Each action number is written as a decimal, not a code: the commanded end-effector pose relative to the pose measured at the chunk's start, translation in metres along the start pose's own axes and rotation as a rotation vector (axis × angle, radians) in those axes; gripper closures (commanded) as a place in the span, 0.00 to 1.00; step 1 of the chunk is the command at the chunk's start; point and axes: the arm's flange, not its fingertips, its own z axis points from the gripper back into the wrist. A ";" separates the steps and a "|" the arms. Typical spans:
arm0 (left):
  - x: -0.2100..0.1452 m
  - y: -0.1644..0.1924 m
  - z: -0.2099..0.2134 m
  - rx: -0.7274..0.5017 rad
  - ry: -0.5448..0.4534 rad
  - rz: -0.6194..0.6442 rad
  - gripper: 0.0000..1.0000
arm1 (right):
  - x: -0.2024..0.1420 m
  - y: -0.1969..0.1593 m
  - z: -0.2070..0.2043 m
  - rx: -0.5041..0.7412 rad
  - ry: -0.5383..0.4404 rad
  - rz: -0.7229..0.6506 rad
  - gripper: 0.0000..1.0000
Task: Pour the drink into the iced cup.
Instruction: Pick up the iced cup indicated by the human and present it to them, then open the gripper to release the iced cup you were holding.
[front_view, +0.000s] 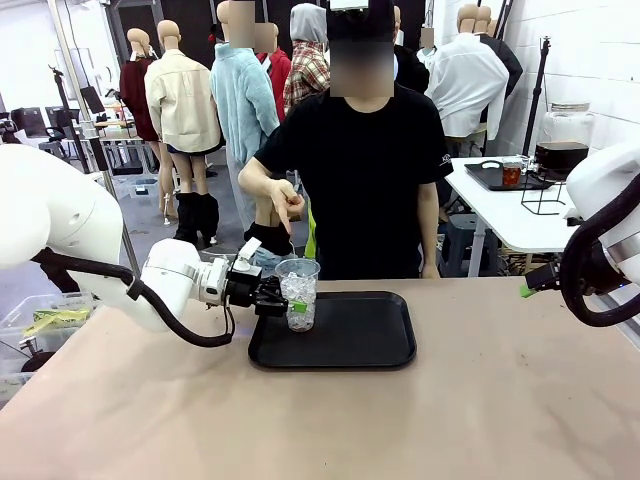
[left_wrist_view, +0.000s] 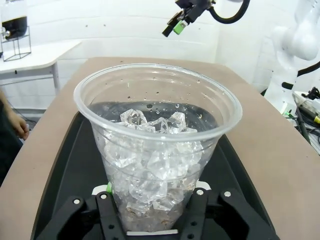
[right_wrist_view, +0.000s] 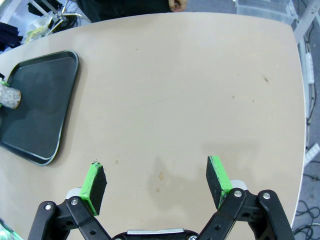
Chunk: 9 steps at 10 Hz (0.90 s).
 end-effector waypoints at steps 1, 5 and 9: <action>0.007 -0.009 0.007 0.010 -0.035 -0.033 0.47 | -0.002 0.000 -0.001 0.004 -0.010 0.006 0.00; 0.004 0.000 0.006 0.008 0.002 -0.005 0.47 | -0.002 0.000 -0.001 0.004 -0.010 0.006 0.00; 0.062 0.001 0.036 0.134 0.073 -0.109 0.47 | -0.002 0.000 -0.001 0.004 -0.010 0.006 0.00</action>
